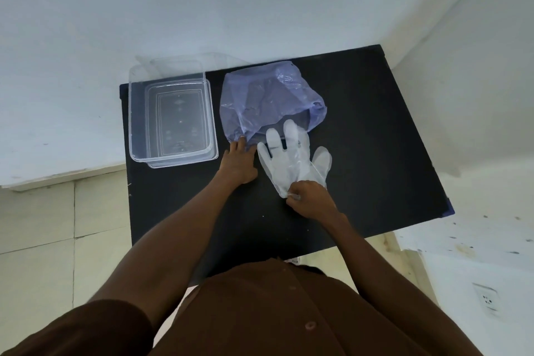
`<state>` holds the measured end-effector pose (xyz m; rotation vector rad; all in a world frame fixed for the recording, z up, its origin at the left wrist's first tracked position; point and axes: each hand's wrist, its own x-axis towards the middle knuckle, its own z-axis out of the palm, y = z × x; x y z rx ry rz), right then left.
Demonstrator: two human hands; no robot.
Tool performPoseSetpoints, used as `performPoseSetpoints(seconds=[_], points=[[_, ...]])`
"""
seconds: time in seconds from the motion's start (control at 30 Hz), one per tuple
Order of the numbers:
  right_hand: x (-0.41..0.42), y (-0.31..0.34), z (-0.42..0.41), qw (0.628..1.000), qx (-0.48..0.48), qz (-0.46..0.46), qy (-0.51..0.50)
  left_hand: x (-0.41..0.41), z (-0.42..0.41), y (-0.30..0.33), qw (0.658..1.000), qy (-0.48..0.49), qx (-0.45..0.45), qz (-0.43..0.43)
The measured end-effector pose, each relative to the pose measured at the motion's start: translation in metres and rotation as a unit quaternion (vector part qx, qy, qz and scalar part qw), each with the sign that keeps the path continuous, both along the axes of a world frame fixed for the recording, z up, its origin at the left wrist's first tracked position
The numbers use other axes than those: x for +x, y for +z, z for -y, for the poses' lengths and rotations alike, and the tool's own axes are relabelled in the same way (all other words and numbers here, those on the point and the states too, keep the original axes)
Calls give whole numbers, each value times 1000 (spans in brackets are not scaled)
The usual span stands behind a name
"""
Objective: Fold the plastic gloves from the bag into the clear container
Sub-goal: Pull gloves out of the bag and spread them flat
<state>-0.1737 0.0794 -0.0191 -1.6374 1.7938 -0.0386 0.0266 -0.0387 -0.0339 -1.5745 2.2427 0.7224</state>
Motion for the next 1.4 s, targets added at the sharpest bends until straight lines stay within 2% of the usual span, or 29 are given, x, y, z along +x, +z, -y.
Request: performPoseSetpoints(seconds=[0.33, 0.53, 0.63, 0.93, 1.2, 1.4], points=[[-19, -1, -20, 999, 5, 24, 47, -8, -35, 1, 983, 115, -76, -117], [-22, -7, -33, 996, -8, 29, 81, -14, -88, -7, 964, 178, -140, -141], [-23, -8, -37, 996, -9, 34, 85, -17, -118, -13, 956, 194, -132, -175], [-25, -12, -43, 995, -34, 26, 94, -24, -156, -25, 977, 102, -90, -163], [-27, -13, -40, 996, -31, 30, 73, -20, -165, -27, 981, 68, -78, -165], [-29, -13, -38, 998, -16, 66, 5, -21, -166, -28, 983, 64, -61, -162]])
